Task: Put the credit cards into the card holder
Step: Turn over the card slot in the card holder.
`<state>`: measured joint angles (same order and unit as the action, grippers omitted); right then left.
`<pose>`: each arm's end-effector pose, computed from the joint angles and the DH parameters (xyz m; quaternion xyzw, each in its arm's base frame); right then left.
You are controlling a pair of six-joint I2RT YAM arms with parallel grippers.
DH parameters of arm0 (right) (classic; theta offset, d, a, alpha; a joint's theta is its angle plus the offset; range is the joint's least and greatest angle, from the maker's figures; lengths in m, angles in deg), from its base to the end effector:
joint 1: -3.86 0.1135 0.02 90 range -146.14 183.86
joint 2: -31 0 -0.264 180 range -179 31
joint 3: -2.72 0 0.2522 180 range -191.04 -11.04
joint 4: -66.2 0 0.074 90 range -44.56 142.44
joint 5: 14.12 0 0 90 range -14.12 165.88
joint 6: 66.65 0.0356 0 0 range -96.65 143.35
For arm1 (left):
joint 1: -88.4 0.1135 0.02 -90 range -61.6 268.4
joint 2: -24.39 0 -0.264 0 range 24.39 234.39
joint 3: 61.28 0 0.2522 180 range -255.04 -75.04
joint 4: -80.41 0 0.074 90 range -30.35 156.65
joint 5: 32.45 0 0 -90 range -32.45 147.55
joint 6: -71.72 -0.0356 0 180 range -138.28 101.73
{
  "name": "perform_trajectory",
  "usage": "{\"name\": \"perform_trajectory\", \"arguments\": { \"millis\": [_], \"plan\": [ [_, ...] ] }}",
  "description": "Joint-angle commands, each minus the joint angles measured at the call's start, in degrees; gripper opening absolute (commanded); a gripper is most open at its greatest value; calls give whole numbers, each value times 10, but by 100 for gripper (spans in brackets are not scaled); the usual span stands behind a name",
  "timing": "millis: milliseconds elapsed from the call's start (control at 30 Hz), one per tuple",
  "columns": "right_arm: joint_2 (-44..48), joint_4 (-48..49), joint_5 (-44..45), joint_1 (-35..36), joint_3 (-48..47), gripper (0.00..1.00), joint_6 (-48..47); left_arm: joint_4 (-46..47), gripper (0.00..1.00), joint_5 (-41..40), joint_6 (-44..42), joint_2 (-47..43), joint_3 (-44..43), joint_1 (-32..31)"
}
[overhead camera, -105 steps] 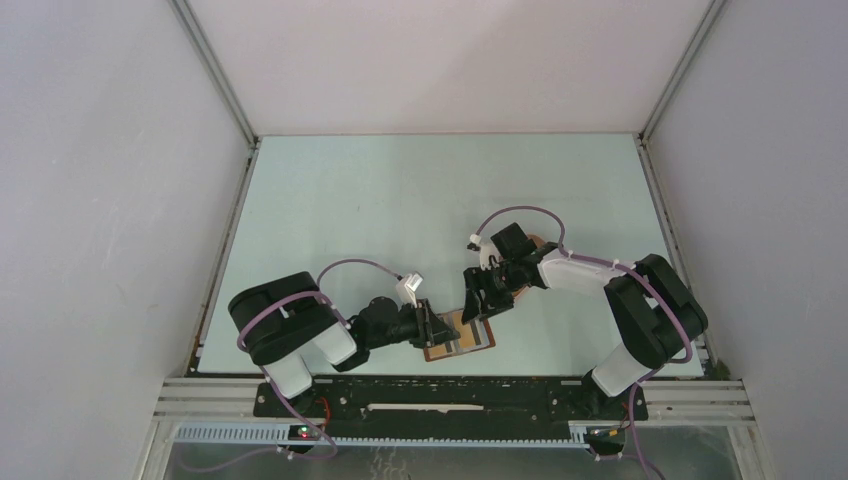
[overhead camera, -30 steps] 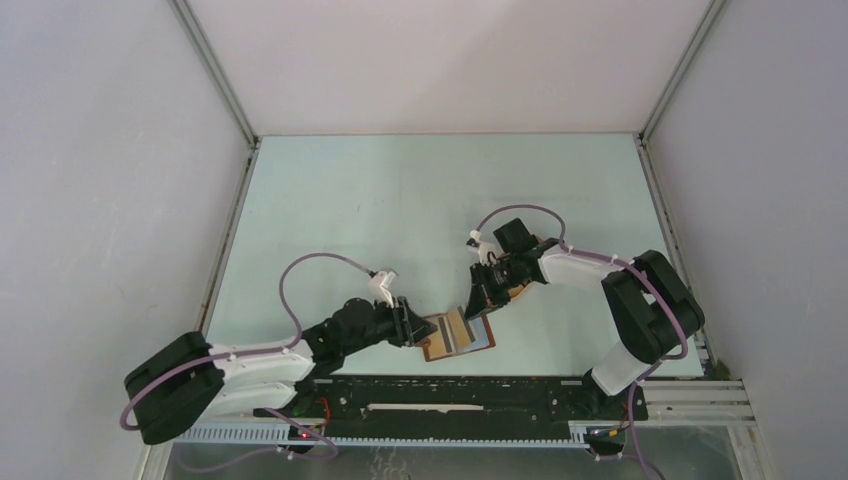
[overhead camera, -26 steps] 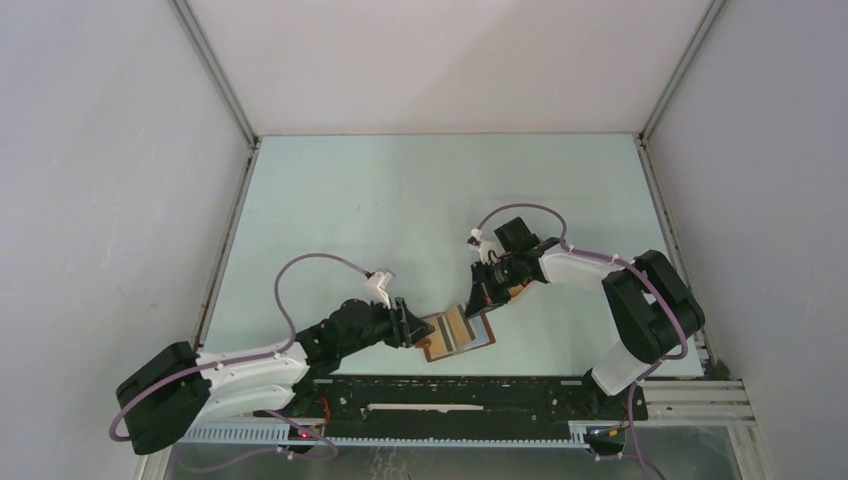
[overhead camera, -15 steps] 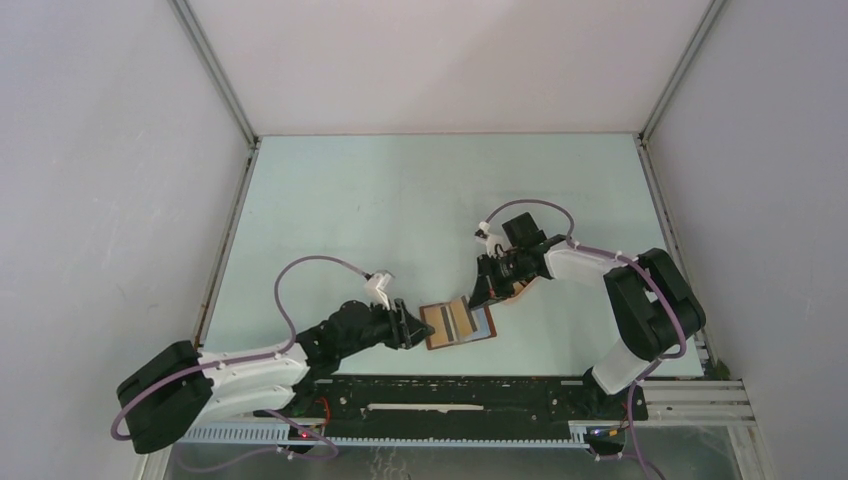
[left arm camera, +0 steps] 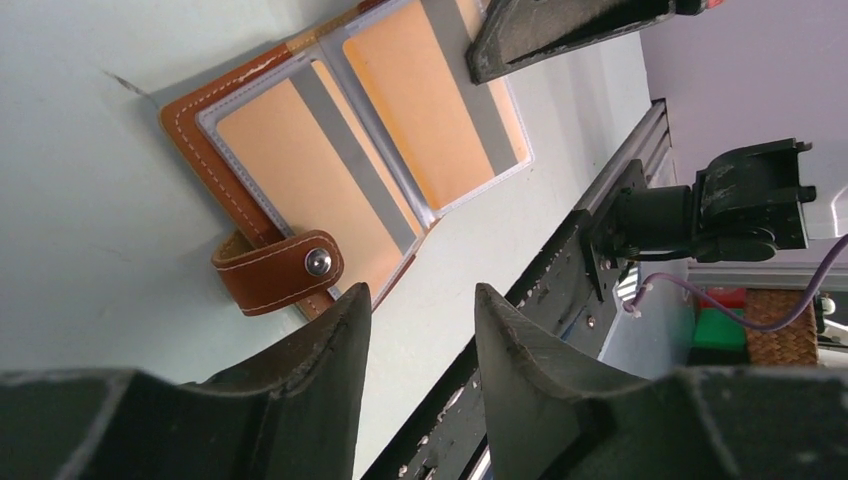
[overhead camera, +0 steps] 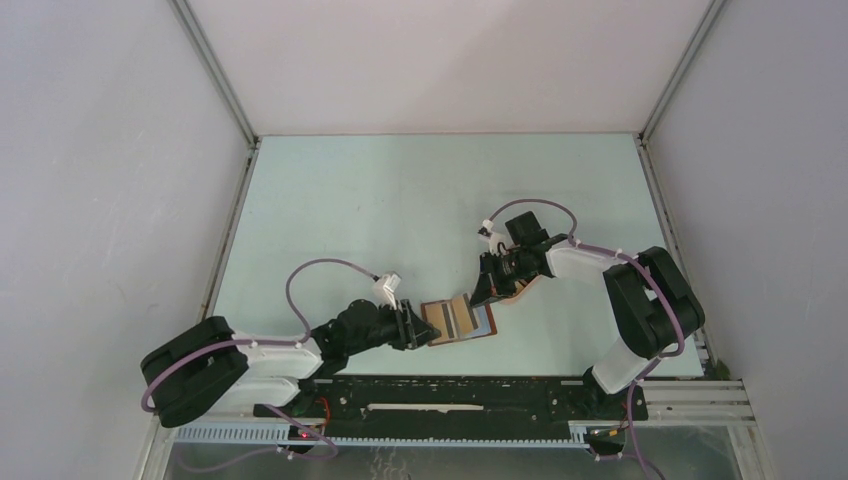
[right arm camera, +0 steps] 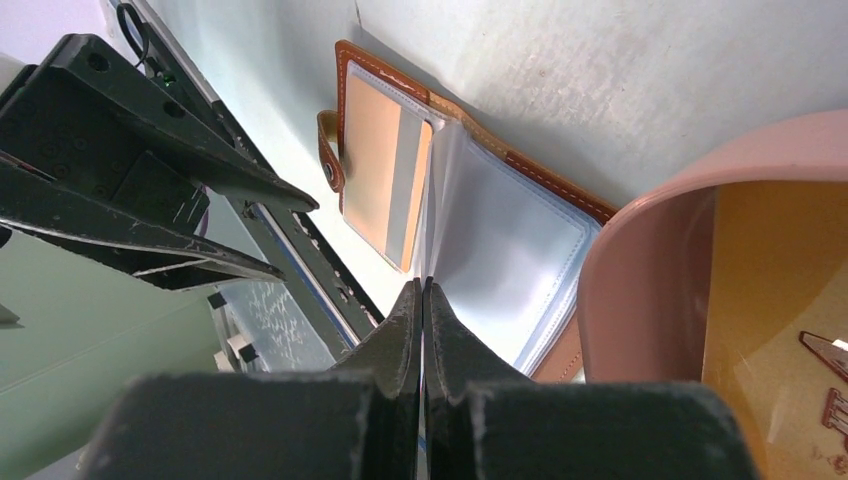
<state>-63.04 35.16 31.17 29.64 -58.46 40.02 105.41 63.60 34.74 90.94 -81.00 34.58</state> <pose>0.2540 0.1505 0.1508 -0.1572 0.8913 0.4210 0.0605 0.1086 -0.1548 0.1311 0.0353 0.8268 -0.4755 0.2984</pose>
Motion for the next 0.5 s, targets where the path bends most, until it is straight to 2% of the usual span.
{"name": "perform_trajectory", "arguments": {
  "millis": [0, 233, 467],
  "plan": [
    [-3, 13, -6, -5, -18, 0, 7, 22, 48, 4, 19, 17, 0, 3],
    [-6, 13, -6, -6, -18, 0, 7, -49, 51, -3, 17, 15, -16, 3],
    [-9, 13, -8, -5, -18, 0, 7, -53, 53, 0, 11, 24, -28, 3]
  ]
}}
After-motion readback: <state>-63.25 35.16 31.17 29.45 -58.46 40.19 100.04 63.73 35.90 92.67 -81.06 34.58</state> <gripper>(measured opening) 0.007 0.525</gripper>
